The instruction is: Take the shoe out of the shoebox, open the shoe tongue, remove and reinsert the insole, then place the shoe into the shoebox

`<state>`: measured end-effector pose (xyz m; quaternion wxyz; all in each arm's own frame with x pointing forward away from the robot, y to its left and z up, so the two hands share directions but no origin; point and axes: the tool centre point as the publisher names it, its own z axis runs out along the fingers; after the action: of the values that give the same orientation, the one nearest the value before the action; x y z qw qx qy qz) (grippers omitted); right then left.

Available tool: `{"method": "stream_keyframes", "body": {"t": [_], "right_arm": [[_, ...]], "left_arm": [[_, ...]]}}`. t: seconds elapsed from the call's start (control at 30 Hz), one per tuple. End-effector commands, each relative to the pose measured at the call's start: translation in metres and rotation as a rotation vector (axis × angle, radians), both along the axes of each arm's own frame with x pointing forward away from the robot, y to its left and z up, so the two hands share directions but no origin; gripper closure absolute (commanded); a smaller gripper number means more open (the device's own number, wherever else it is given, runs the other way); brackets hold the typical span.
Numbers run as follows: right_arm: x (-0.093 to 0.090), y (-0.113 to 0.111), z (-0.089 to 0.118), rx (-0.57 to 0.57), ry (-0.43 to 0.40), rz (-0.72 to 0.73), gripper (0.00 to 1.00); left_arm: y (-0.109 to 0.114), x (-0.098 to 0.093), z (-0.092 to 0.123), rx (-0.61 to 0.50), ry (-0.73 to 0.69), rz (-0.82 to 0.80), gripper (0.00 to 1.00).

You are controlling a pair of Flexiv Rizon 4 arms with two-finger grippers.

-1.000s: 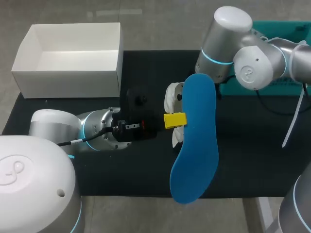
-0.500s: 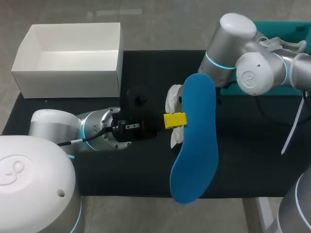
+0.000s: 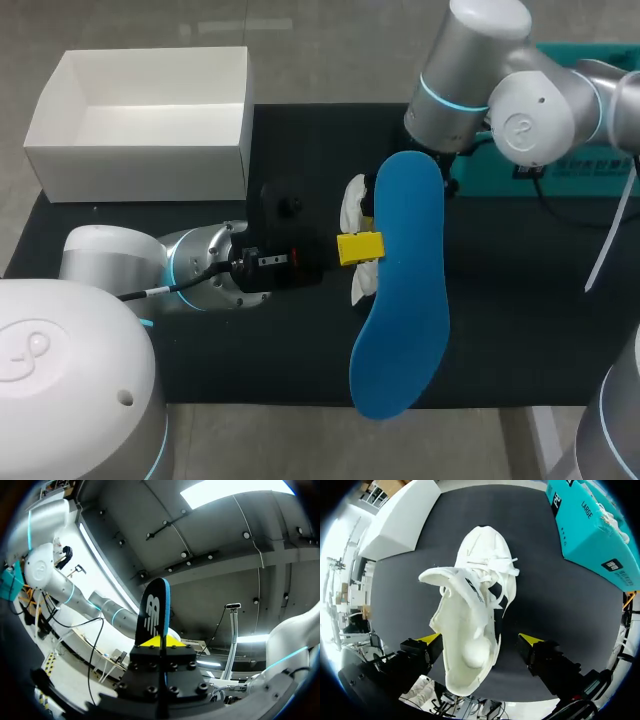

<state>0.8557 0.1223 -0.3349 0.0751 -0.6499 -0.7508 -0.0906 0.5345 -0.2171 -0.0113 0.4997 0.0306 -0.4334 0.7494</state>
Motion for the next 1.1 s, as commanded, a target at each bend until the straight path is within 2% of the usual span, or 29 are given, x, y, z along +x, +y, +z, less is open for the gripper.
{"method": "stream_keyframes", "body": {"t": [0.03, 0.07, 1.1], "right_arm": [[-0.0061, -0.0073, 0.024, 0.027, -0.021, 0.012, 0.0], [-0.0051, -0.0062, 0.0299, 0.018, -0.026, 0.054, 0.0], [-0.0051, -0.0062, 0.0299, 0.018, -0.026, 0.054, 0.0]], "left_arm": [[0.0002, -0.0005, -0.0008, -0.002, 0.001, 0.001, 1.0], [0.0002, -0.0005, -0.0008, -0.002, 0.001, 0.001, 1.0], [0.0002, -0.0005, -0.0008, -0.002, 0.001, 0.001, 1.0]]}}
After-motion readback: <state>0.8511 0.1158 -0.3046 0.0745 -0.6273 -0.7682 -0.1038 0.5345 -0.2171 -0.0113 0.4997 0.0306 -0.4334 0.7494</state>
